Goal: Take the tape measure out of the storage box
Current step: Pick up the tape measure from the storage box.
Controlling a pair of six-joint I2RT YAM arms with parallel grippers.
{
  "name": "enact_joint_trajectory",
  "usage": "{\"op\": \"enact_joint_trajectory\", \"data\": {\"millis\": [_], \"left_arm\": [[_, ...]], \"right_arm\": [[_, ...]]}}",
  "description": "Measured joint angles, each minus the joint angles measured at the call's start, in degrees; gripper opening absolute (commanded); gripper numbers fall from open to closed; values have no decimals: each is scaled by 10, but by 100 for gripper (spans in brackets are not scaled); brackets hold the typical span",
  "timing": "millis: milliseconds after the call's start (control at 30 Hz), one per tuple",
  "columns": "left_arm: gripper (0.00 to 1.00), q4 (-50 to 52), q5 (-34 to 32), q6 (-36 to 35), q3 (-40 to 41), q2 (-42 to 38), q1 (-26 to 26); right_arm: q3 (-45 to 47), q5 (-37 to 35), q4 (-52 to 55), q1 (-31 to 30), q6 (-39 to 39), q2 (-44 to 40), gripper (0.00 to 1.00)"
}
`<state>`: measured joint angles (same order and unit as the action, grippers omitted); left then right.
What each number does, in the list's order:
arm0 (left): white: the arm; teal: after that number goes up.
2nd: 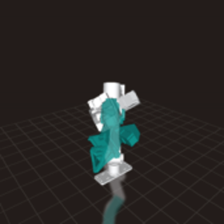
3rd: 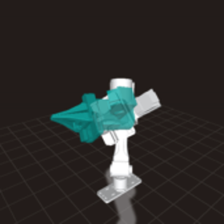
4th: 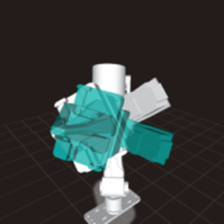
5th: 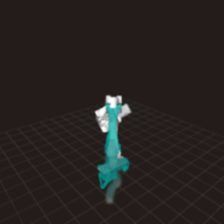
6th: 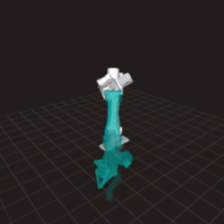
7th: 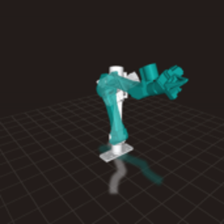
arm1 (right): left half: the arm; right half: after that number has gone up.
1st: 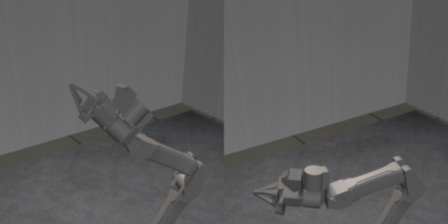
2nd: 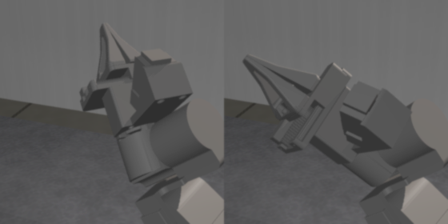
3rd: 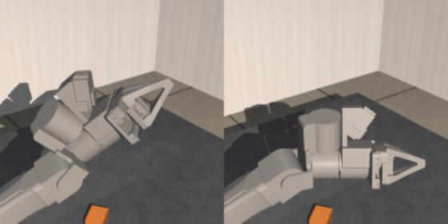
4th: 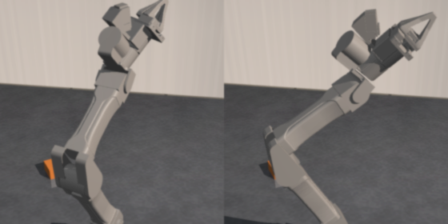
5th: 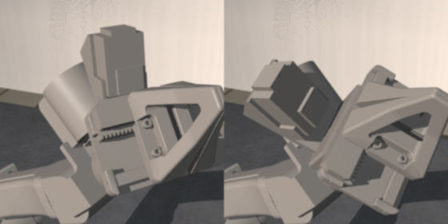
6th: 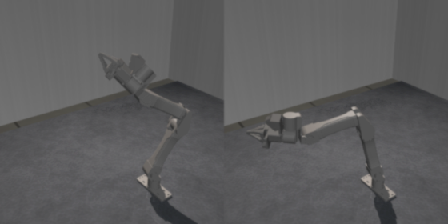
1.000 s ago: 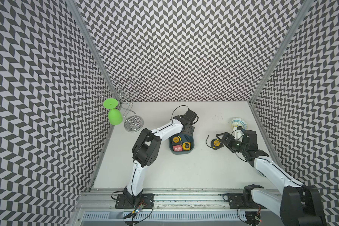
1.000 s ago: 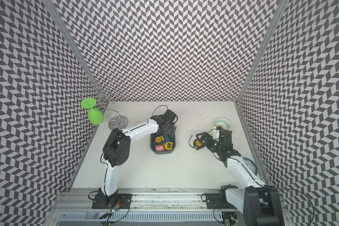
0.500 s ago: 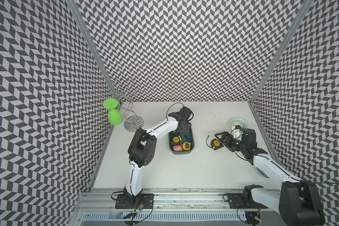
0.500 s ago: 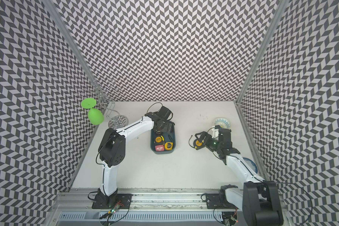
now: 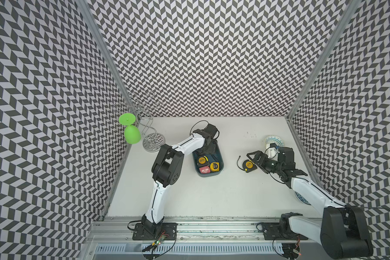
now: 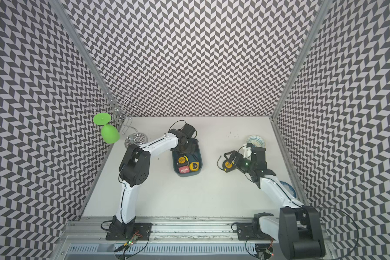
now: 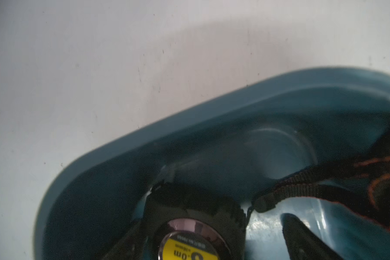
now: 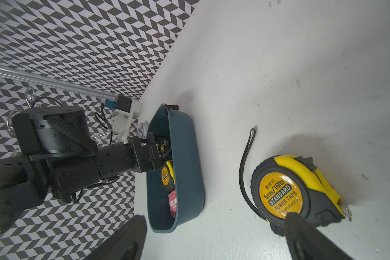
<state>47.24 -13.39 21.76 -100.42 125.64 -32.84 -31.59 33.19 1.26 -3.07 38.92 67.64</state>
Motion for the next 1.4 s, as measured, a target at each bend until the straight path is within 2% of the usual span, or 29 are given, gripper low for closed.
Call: {"op": "enact_joint_trajectory", "data": {"millis": [167,333,433,533,633,733,767,1033,1400], "left_arm": [[96,-4,3,0,-3,17,3],[75,-8,17,4,-3,20,6],[68,-8,24,5,-3,20,6],[52,-8,27,3,-3,20,6],[30,-8,28,4,-3,20,6],[5,-8,30,7,-3,20,7],[0,-8,31,9,-3,20,7],[0,29,58,33,-28,-5,9],[0,44,132,100,-38,-163,5]], "right_arm": [[0,1,0,0,0,5,100],[0,0,-1,0,1,9,99],[0,0,-3,0,1,12,100],[0,0,-5,0,2,14,100],[0,1,-5,0,4,15,100],[0,1,-6,0,5,15,100],[0,2,-6,0,5,15,99],[-21,3,0,-23,-10,15,100],[-56,-17,-10,-130,-27,12,100]]}}
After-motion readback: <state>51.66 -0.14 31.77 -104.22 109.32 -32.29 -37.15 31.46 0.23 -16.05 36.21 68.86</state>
